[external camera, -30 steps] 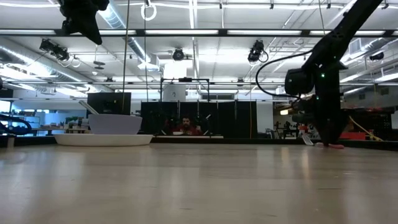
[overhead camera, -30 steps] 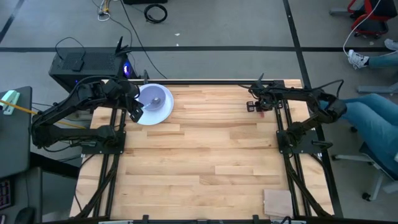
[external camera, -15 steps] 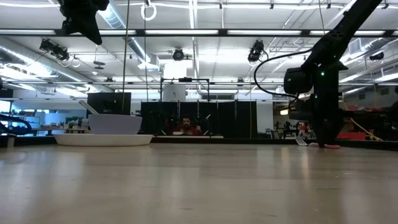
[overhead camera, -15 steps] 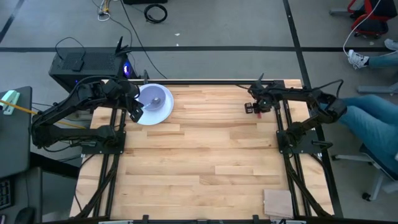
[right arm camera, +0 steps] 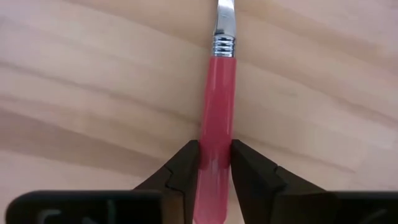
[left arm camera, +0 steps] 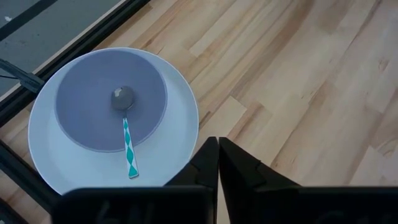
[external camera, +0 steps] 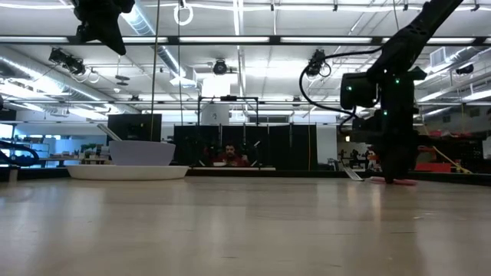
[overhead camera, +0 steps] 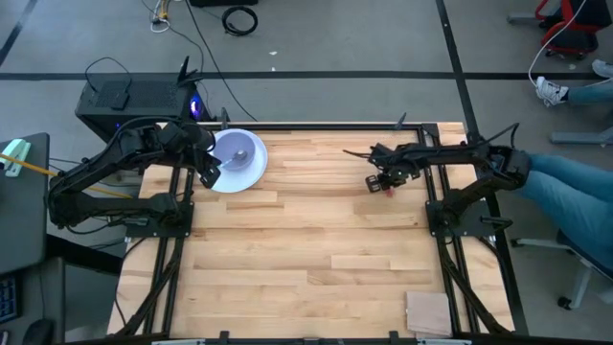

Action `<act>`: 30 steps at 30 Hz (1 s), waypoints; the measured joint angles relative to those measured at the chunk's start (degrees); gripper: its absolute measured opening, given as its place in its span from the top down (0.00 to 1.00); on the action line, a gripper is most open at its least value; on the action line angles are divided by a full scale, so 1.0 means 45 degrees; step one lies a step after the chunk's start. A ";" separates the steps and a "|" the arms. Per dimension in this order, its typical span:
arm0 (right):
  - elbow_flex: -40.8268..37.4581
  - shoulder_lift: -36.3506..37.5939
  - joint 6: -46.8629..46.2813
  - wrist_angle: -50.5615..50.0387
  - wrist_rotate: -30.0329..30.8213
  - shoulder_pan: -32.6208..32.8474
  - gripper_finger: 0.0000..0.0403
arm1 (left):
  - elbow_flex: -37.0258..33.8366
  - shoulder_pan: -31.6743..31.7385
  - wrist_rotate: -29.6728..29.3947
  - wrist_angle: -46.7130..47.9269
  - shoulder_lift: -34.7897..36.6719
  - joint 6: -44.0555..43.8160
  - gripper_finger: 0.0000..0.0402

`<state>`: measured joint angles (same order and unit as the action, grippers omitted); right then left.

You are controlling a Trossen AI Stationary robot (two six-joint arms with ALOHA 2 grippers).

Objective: Set table place
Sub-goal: Place the red object next to the white plate

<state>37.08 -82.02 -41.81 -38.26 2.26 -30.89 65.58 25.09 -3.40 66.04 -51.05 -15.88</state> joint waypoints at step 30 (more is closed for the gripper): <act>0.1622 -0.1303 0.1723 0.1308 0.0592 -0.1145 0.68 | -0.0002 -0.0002 0.0000 -0.0005 0.0000 -0.0026 0.94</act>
<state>44.38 -87.88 -34.06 -32.37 4.92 -36.04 65.57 25.08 -3.40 66.02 -51.05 -16.00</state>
